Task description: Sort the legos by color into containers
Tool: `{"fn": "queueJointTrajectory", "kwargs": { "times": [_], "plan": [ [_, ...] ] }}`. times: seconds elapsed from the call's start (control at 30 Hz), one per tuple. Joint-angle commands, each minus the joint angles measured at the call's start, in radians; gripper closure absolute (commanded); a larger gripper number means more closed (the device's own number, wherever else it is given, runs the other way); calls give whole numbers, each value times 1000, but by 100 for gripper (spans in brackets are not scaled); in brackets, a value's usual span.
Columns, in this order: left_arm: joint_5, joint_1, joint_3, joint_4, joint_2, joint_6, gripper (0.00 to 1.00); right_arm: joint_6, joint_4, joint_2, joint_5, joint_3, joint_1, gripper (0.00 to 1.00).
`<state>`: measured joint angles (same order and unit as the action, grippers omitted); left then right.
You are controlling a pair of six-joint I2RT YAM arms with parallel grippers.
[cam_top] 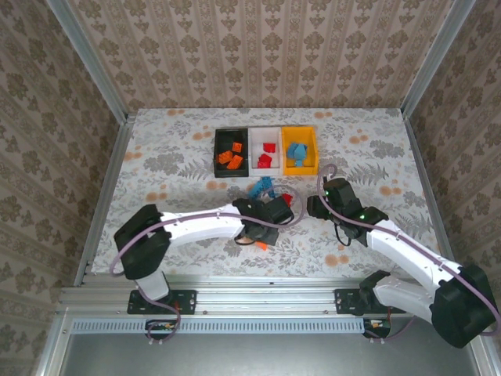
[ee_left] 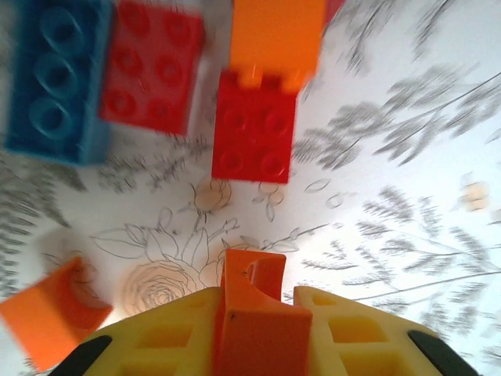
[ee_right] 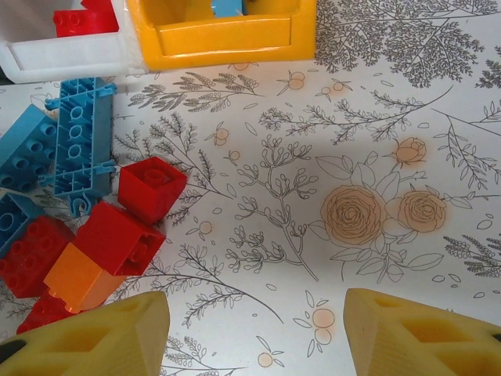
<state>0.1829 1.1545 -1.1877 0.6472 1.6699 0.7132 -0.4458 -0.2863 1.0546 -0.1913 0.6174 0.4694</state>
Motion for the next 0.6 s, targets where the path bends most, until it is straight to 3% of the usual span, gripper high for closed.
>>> {"fn": "queueJointTrajectory", "kwargs": {
  "times": [0.0, 0.17, 0.3, 0.4, 0.57],
  "plan": [
    [81, -84, -94, 98, -97, -142, 80, 1, 8, -25, -23, -13, -5, 38],
    [52, -366, -236, 93, -68, -298, 80, -13, 22, -20, -3, -18, -5, 38],
    [17, -525, -449, 90, 136, -384, 80, -46, 47, -5, 44, -28, -2, 39],
    [-63, -591, -653, 119, 326, -422, 81, -55, 47, -5, 50, -28, 4, 39],
    [-86, -644, -975, 241, 594, -448, 81, -57, 24, -34, 52, -33, 10, 39]
  ]
}}
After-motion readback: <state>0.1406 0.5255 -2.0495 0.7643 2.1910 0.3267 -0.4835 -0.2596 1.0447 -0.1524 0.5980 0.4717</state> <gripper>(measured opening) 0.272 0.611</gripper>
